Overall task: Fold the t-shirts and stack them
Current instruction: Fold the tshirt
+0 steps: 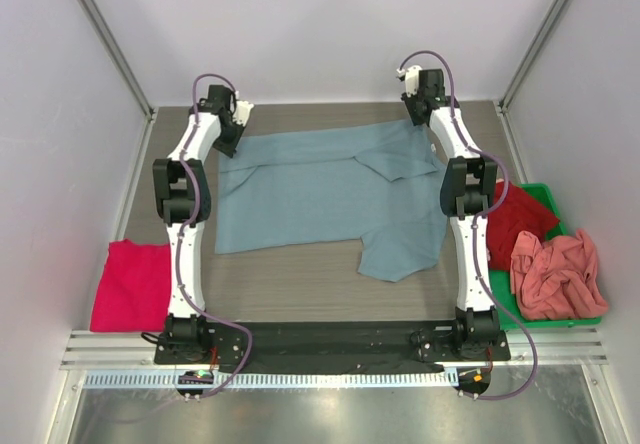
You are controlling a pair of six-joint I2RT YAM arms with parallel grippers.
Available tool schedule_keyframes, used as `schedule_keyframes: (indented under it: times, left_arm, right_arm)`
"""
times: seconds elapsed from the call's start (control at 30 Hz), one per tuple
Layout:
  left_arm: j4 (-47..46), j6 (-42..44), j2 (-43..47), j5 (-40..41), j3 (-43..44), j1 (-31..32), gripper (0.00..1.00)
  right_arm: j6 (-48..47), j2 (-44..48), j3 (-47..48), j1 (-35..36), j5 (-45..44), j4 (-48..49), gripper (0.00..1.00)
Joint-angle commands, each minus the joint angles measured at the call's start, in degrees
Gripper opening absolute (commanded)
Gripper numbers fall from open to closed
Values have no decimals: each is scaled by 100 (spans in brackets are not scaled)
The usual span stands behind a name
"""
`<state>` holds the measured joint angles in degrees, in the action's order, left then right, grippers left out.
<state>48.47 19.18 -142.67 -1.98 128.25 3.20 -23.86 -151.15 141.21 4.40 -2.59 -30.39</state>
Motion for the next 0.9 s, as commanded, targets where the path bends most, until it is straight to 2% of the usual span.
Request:
schedule_keyframes:
  times: [0.0, 0.27, 0.3, 0.5, 0.87]
  left_arm:
    - [-83, -46, -33, 57, 192, 40, 12]
    - [-92, -2, -112, 145, 201, 84, 12]
    - [-101, 7, -120, 145, 201, 93, 11]
    - [-109, 51, -112, 154, 183, 119, 11]
    - [-127, 182, -94, 453, 131, 137, 11]
  right_arm:
    - [-40, 16, 311, 34, -163, 341, 29]
    - [-5, -178, 364, 43, -216, 438, 25]
    - [4, -221, 364, 43, -198, 429, 19]
    - [127, -345, 407, 43, -119, 403, 1]
    - [311, -231, 750, -80, -347, 464, 2]
